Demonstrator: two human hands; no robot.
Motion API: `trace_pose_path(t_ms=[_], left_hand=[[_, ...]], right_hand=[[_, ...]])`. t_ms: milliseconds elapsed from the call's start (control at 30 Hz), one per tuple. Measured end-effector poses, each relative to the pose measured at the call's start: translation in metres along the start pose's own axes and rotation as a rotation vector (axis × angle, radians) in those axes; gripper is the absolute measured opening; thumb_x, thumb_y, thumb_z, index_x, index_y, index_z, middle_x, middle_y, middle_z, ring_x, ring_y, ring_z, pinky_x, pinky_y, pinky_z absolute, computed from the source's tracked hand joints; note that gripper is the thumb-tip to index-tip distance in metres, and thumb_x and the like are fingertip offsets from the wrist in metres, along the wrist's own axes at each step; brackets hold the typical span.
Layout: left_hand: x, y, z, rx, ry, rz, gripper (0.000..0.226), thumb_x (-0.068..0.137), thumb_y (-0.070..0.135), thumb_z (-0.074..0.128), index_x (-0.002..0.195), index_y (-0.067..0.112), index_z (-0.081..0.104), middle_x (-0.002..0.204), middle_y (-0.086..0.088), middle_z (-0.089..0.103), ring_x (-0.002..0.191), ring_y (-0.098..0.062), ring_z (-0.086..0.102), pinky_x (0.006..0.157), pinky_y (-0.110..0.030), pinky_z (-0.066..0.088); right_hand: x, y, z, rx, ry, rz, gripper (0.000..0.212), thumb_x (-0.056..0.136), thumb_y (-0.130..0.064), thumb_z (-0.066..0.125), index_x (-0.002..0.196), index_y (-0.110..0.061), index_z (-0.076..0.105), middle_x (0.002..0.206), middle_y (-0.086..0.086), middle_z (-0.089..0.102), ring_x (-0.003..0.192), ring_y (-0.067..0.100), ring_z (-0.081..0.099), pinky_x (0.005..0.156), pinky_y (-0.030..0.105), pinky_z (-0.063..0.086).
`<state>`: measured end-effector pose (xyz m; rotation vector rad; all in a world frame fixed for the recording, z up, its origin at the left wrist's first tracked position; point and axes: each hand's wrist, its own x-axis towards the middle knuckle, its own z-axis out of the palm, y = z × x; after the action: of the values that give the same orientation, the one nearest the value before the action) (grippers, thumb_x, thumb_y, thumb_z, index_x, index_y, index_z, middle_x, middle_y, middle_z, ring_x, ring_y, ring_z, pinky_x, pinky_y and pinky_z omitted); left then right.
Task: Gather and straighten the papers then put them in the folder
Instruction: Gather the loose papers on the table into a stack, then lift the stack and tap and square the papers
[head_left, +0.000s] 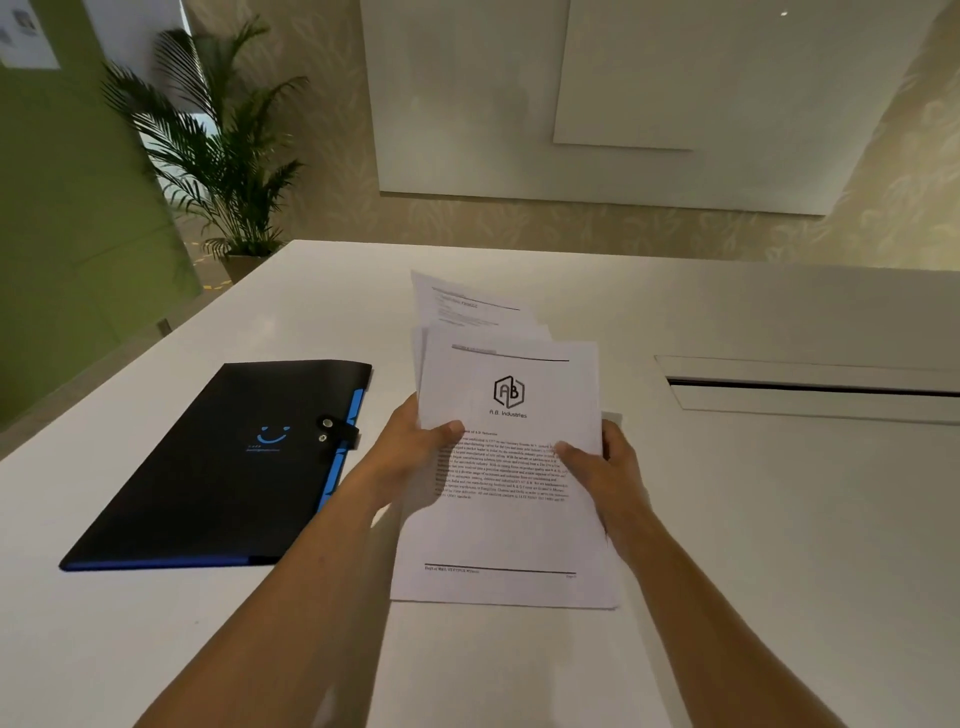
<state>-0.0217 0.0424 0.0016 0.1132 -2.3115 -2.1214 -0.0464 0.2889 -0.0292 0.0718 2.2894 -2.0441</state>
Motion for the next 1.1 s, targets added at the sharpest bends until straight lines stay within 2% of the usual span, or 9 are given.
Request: trace_pose_path(t_ms=[100, 200, 333, 567, 700, 833, 900, 1000, 1100], left_hand=[[-0.008, 0.015, -0.003, 0.057, -0.056, 0.062, 0.046, 0.086, 0.028, 0.067, 0.13, 0.027, 0.051, 0.119, -0.001, 0.068, 0.109, -0.026, 0.065, 0.094, -0.049, 0.052], [-0.014, 0.029, -0.002, 0.094, -0.103, 0.093, 0.044, 0.086, 0.028, 0.067, 0.127, 0.028, 0.051, 0.116, -0.001, 0.068, 0.105, -0.025, 0.067, 0.092, -0.049, 0.053], [-0.021, 0.047, -0.004, 0.137, -0.139, 0.12, 0.037, 0.091, 0.022, 0.062, 0.125, 0.028, 0.051, 0.112, 0.001, 0.069, 0.1, -0.022, 0.068, 0.085, -0.04, 0.054], [-0.008, 0.036, 0.0, 0.094, 0.006, 0.028, 0.032, 0.093, 0.022, 0.061, 0.124, 0.02, 0.053, 0.115, 0.001, 0.069, 0.105, -0.022, 0.066, 0.094, -0.047, 0.05], [-0.01, 0.027, 0.014, 0.158, 0.084, 0.043, 0.036, 0.094, 0.019, 0.06, 0.128, 0.019, 0.046, 0.112, 0.007, 0.064, 0.097, -0.008, 0.063, 0.073, -0.024, 0.052], [-0.008, 0.048, 0.014, 0.182, 0.21, 0.228, 0.033, 0.093, 0.017, 0.06, 0.122, 0.02, 0.045, 0.119, 0.001, 0.061, 0.111, -0.019, 0.061, 0.089, -0.035, 0.053], [-0.009, 0.066, 0.013, 0.192, 0.252, 0.348, 0.033, 0.094, 0.018, 0.059, 0.122, 0.02, 0.042, 0.121, 0.0, 0.059, 0.11, -0.018, 0.06, 0.088, -0.036, 0.054], [-0.014, 0.091, 0.008, 0.123, 0.25, 0.505, 0.036, 0.093, 0.02, 0.061, 0.122, 0.021, 0.039, 0.122, -0.003, 0.058, 0.108, -0.02, 0.064, 0.082, -0.038, 0.059], [-0.016, 0.1, 0.004, 0.001, 0.241, 0.529, 0.044, 0.088, 0.024, 0.067, 0.121, 0.023, 0.038, 0.123, -0.005, 0.059, 0.108, -0.021, 0.065, 0.08, -0.039, 0.059]], right_hand=[[0.008, -0.003, -0.008, 0.215, -0.063, 0.042, 0.053, 0.076, -0.031, 0.078, 0.124, -0.029, 0.057, 0.109, 0.0, 0.076, 0.097, 0.028, 0.074, 0.087, 0.054, 0.057], [0.012, -0.01, -0.015, 0.39, -0.157, 0.042, 0.042, 0.088, -0.012, 0.069, 0.129, -0.013, 0.058, 0.117, 0.011, 0.073, 0.104, 0.031, 0.071, 0.086, 0.046, 0.058], [0.014, -0.023, -0.025, 0.456, -0.276, 0.065, 0.049, 0.078, -0.009, 0.072, 0.126, -0.004, 0.061, 0.112, 0.013, 0.075, 0.099, 0.029, 0.073, 0.077, 0.038, 0.061], [0.02, -0.027, -0.018, 0.327, -0.185, -0.042, 0.034, 0.086, 0.006, 0.067, 0.115, -0.01, 0.068, 0.109, 0.01, 0.076, 0.102, 0.028, 0.072, 0.08, 0.039, 0.06], [0.018, -0.034, -0.008, 0.105, -0.118, -0.092, 0.043, 0.081, -0.005, 0.073, 0.123, -0.01, 0.066, 0.108, 0.006, 0.076, 0.1, 0.029, 0.072, 0.085, 0.049, 0.059], [0.011, -0.077, -0.009, 0.041, -0.027, -0.26, 0.031, 0.084, -0.004, 0.073, 0.112, -0.012, 0.062, 0.095, -0.006, 0.071, 0.085, 0.013, 0.07, 0.064, 0.021, 0.06], [0.006, -0.103, -0.012, 0.032, 0.006, -0.388, 0.032, 0.085, -0.004, 0.073, 0.11, -0.018, 0.058, 0.092, -0.013, 0.066, 0.082, 0.005, 0.066, 0.06, 0.015, 0.057], [-0.002, -0.134, -0.021, 0.034, 0.007, -0.554, 0.04, 0.079, -0.009, 0.079, 0.113, -0.015, 0.058, 0.1, -0.008, 0.069, 0.088, 0.014, 0.072, 0.07, 0.028, 0.061], [-0.004, -0.142, -0.028, 0.105, -0.051, -0.599, 0.057, 0.07, -0.013, 0.081, 0.119, -0.016, 0.052, 0.109, 0.0, 0.07, 0.096, 0.017, 0.073, 0.074, 0.035, 0.062]])
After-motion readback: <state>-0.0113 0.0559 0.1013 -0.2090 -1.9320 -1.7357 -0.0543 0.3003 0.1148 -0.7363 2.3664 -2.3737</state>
